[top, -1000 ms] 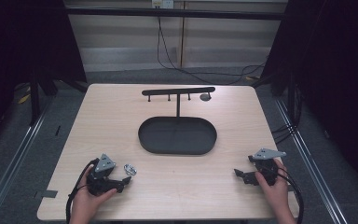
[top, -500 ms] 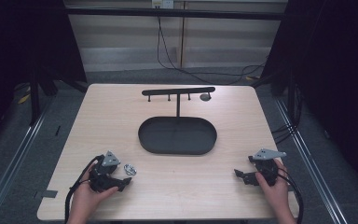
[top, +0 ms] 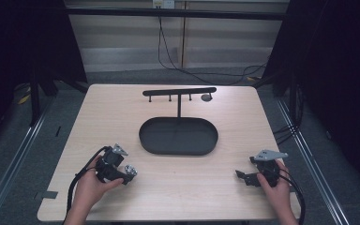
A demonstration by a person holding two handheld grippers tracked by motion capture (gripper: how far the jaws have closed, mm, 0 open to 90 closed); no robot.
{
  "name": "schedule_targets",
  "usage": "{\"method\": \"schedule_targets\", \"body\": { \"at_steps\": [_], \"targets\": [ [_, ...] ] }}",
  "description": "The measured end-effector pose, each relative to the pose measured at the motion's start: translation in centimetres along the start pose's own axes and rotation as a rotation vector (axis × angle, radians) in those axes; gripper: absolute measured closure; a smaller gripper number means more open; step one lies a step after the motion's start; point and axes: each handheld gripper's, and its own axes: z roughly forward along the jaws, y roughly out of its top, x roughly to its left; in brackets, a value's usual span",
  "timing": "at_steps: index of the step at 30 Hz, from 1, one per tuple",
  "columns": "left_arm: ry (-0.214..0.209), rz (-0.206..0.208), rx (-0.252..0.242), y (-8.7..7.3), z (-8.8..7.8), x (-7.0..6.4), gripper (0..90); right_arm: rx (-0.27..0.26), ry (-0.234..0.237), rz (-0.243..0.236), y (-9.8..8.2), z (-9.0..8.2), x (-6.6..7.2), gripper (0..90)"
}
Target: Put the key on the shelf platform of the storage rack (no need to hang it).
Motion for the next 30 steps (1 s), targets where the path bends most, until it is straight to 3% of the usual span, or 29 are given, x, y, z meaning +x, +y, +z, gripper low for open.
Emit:
{"method": "schedule_targets", "body": {
  "at_steps": [9, 22, 30],
  "targets": [
    [-0.034, -0.036, 0.064, 1.1, 0.9, 0.0, 26.6, 0.0, 0.001, 0.0, 0.0, 0.0, 0.0, 14.5],
    [-0.036, -0.037, 0.087, 1.7, 1.4, 0.2, 28.8, 0.0, 0.001, 0.001, 0.0, 0.0, 0.0, 14.5],
    [-0.014, -0.006, 0.112, 2.3, 1.5, -0.1, 32.3, 0.0, 0.001, 0.0, 0.0, 0.0, 0.0, 14.6]
  ]
}}
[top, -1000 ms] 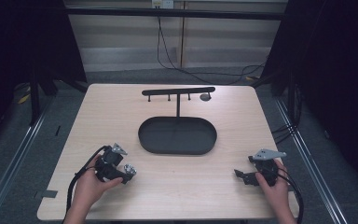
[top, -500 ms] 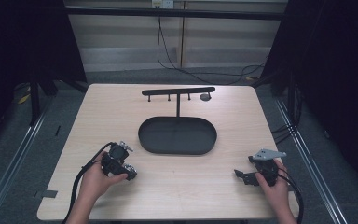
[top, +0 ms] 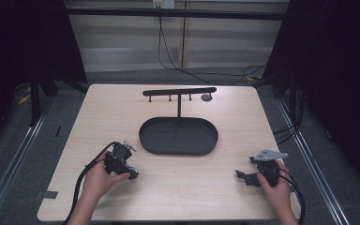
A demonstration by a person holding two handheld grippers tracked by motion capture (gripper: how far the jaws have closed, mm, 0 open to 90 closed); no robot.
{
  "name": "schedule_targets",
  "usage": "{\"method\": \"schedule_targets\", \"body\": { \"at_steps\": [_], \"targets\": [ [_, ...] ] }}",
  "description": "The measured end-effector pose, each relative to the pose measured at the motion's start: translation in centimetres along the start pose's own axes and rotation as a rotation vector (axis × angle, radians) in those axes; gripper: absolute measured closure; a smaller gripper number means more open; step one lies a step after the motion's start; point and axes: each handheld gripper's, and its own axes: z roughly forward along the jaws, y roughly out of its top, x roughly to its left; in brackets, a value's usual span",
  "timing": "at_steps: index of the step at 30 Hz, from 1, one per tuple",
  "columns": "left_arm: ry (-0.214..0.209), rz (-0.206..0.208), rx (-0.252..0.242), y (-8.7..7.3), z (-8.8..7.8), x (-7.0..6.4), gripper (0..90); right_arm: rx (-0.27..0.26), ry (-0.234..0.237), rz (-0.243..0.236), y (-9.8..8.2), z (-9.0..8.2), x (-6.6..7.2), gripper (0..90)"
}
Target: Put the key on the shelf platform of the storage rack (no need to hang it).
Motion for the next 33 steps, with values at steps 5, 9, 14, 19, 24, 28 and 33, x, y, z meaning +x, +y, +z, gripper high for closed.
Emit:
{"method": "schedule_targets", "body": {
  "at_steps": [5, 9, 14, 19, 24, 28, 33],
  "targets": [
    [0.022, 0.026, 0.033, 0.4, 0.0, -0.4, 38.6, 0.0, 0.0, 0.0, 0.0, 0.0, 0.0, 14.6],
    [0.027, 0.027, 0.044, 0.6, 0.0, -0.5, 41.8, 0.0, 0.0, 0.0, 0.0, 0.0, 0.0, 14.5],
    [0.036, 0.01, 0.052, 0.7, 0.0, -0.5, 42.0, 0.0, 0.0, 0.0, 0.0, 0.0, 0.0, 14.6],
    [0.037, 0.008, 0.045, 0.8, -0.3, -0.5, 42.0, 0.0, 0.0, 0.0, 0.0, 0.0, 0.0, 14.5],
    [0.009, -0.014, 0.041, 1.1, -1.1, -0.3, 42.0, 0.0, 0.0, 0.0, 0.0, 0.0, 0.0, 14.5],
    [0.001, -0.006, 0.05, 1.5, -1.7, -0.2, 42.1, 0.0, 0.0, 0.0, 0.0, 0.0, 0.0, 14.5],
    [-0.011, -0.015, 0.041, 2.1, -2.3, -0.2, 42.1, 0.0, 0.0, 0.0, 0.0, 0.0, 0.0, 14.5]
  ]
}}
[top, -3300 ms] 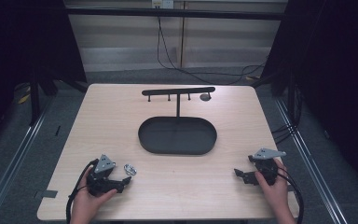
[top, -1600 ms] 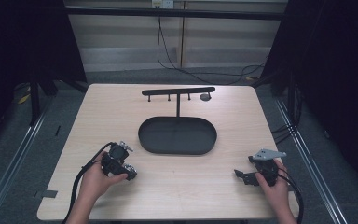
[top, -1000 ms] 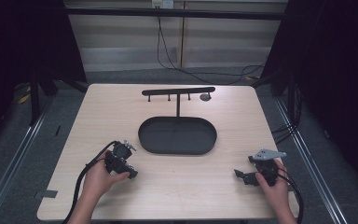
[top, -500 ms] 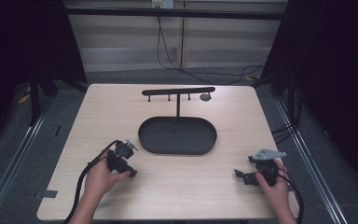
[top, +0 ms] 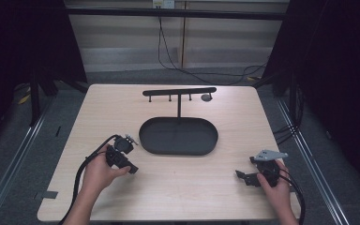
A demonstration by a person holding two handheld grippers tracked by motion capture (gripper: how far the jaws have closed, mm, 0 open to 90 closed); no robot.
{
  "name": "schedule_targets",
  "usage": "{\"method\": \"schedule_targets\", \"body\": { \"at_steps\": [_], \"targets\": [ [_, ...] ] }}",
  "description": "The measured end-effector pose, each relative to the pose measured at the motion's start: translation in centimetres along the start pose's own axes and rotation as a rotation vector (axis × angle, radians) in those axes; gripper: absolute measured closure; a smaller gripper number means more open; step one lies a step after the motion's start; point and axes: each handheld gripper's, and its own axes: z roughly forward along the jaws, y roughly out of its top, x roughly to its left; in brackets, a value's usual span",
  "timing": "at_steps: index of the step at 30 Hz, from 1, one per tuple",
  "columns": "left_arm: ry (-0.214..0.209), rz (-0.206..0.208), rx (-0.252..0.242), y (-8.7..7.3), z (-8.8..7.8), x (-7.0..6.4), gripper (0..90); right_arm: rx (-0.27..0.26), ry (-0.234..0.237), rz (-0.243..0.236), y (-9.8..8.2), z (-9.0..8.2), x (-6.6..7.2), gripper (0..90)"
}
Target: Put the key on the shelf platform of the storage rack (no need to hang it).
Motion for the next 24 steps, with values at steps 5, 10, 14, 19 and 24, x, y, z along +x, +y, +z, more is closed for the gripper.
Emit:
{"method": "schedule_targets", "body": {
  "at_steps": [5, 10, 14, 19, 24],
  "targets": [
    [-0.002, -0.005, -0.006, 0.7, -0.5, 0.1, 42.1, 0.0, 0.0, 0.0, 0.0, 0.0, 0.0, 14.6],
    [-0.007, -0.018, -0.02, 1.3, -1.1, 0.3, 42.1, 0.0, 0.0, 0.001, 0.0, 0.0, 0.0, 14.6],
    [-0.008, -0.017, -0.019, 1.8, -1.3, 0.4, 42.1, 0.0, 0.0, 0.001, 0.0, 0.0, 0.0, 14.6],
    [-0.014, -0.028, -0.023, 2.4, -1.4, 0.7, 42.1, 0.0, 0.0, 0.0, 0.0, 0.0, 0.0, 14.5],
    [-0.021, -0.038, -0.027, 2.9, -1.5, 0.8, 42.1, 0.0, 0.0, 0.001, 0.0, 0.0, 0.0, 14.5]
  ]
}}
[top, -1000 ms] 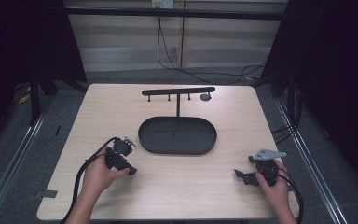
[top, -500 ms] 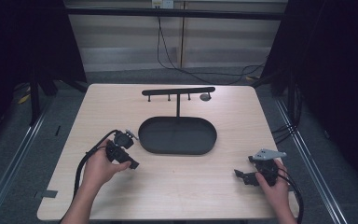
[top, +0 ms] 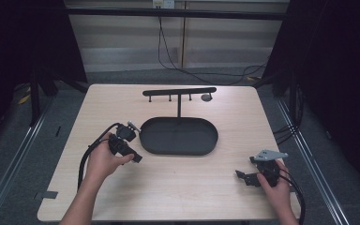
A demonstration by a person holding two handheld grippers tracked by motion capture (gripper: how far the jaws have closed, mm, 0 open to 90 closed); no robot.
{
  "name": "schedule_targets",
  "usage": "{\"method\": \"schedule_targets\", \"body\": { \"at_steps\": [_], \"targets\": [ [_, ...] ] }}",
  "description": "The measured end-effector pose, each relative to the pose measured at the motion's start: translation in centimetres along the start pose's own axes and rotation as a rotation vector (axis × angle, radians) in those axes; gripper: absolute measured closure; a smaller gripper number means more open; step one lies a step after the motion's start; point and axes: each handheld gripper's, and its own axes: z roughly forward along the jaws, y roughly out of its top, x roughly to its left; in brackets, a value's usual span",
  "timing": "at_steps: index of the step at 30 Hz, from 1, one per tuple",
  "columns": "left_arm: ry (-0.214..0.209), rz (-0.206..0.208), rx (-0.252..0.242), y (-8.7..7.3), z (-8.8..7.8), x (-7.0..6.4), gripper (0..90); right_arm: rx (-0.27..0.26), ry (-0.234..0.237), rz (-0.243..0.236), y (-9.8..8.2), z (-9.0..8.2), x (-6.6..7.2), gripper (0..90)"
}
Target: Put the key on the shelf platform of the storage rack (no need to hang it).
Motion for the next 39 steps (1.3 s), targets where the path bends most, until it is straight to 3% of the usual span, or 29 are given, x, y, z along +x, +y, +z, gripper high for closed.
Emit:
{"method": "schedule_targets", "body": {
  "at_steps": [20, 39],
  "targets": [
    [-0.008, -0.002, -0.038, 2.7, -0.3, -0.6, 42.1, 0.0, 0.0, 0.0, 0.0, 0.0, 0.0, 14.5],
    [-0.006, 0.011, -0.065, 5.1, 0.6, -1.6, 42.2, 0.0, 0.0, -0.001, 0.0, 0.0, 0.0, 14.5]
  ]
}}
